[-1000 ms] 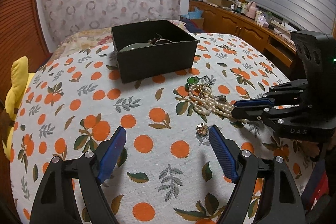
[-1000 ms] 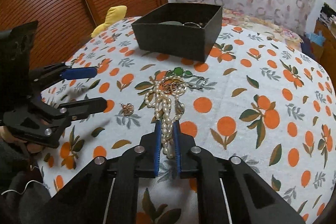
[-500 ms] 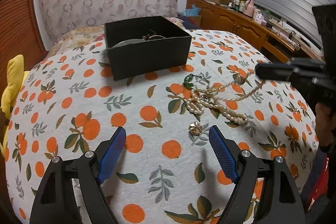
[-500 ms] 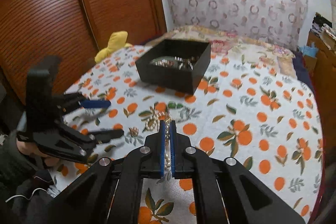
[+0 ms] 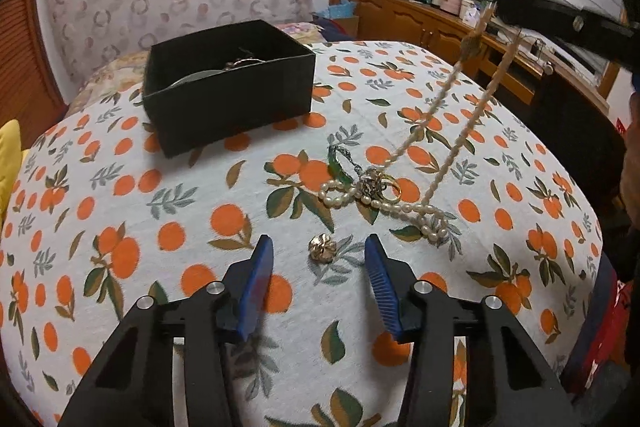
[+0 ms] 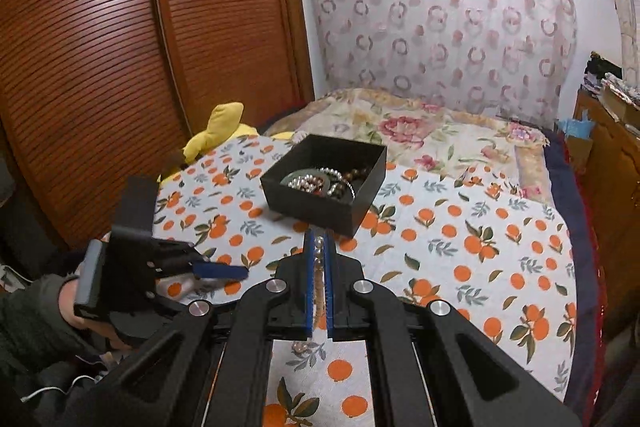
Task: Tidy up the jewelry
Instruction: 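Lift the pearl necklace with the right tool while the left tool grasps the gold flower brooch, then carry the pearls and brooch over the black box and open both tools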
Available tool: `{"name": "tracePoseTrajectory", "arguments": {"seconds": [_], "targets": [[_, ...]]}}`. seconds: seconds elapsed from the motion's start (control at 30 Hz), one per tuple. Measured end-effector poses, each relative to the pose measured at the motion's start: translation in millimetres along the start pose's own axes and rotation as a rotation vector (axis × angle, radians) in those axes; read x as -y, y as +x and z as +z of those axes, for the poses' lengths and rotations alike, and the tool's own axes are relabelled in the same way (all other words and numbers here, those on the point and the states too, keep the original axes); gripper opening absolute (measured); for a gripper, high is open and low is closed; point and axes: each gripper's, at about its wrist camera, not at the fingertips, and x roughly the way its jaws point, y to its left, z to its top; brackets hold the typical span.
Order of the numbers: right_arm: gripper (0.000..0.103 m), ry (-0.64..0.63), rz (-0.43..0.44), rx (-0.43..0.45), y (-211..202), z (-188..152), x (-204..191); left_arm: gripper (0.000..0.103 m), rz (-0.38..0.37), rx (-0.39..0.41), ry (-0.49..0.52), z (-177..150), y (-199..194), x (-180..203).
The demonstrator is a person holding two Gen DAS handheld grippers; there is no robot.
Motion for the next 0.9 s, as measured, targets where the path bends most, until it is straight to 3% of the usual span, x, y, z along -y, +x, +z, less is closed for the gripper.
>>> {"name": "tracePoseTrajectory", "arguments": {"seconds": [0.1, 0.17, 0.2, 0.4, 0.9], "targets": [[0.005, -0.001, -0.002, 0.017, -6.2, 4.9, 0.0, 0.034, 0.017, -0.003, 0.013, 1.8, 2.1, 1.5], [0.005, -0.002, -0.002, 0.026, -9.6, 7.6, -0.9, 0.017, 0.019, -0.006, 0.020, 2.1, 2.2, 2.8], [0.005, -0.004, -0.003, 0.031, -11.6, 9.5, -1.2, 0.014, 0.018, -0.008, 0.025, 1.8, 2.2, 3.4], [0.005, -0.021, -0.014, 0.065, -23.3, 22.0, -5.0, 0.014, -0.002, -0.007, 0.016, 1.7, -2.5, 1.7], [0.005, -0.084, -0.038, 0.139, -49.2, 66.6, -20.9, 0.014, 0.012, 0.109, -0.021, 18.5, -41.4, -7.3]]}}
